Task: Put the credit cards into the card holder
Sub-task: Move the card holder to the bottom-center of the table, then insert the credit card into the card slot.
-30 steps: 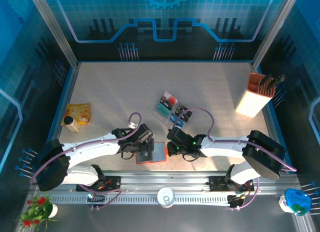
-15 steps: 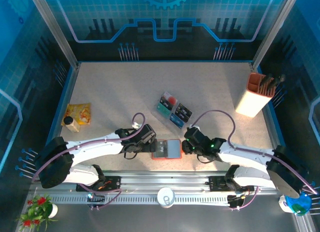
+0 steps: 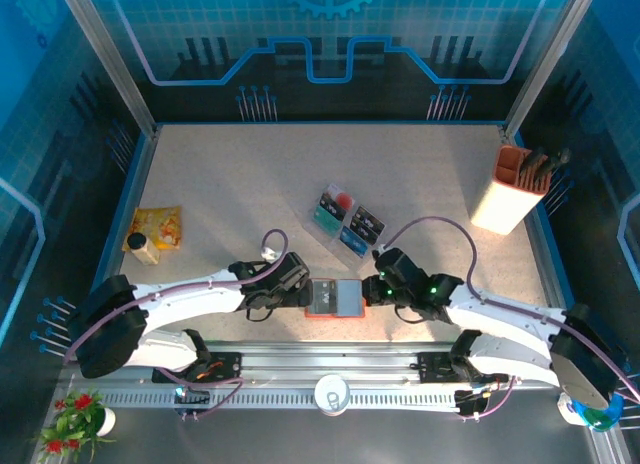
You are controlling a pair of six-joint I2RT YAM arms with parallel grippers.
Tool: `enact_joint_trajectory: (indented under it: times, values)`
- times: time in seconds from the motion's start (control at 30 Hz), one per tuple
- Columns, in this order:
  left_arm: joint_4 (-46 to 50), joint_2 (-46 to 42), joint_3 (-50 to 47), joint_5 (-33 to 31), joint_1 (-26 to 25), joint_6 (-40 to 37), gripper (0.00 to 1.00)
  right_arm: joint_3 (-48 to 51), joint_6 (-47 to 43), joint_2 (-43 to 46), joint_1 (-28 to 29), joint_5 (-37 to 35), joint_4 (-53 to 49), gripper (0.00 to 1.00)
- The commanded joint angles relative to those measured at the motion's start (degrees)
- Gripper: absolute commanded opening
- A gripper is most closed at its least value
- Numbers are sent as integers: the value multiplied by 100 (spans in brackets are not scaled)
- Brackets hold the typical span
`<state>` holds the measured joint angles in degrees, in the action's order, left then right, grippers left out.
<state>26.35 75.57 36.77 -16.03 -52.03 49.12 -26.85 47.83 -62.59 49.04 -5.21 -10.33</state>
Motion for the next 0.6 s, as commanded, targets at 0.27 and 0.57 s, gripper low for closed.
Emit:
enact_joint_trajectory:
  times: [0.27,0.57]
  values:
    - [-7,519,45,-18,-35,-39,99,-413,182,-1124,321,547,1123,0]
    - [-33,581,-56,-27,-40,-24,99,-640,219,-1852,465,578,1408,0]
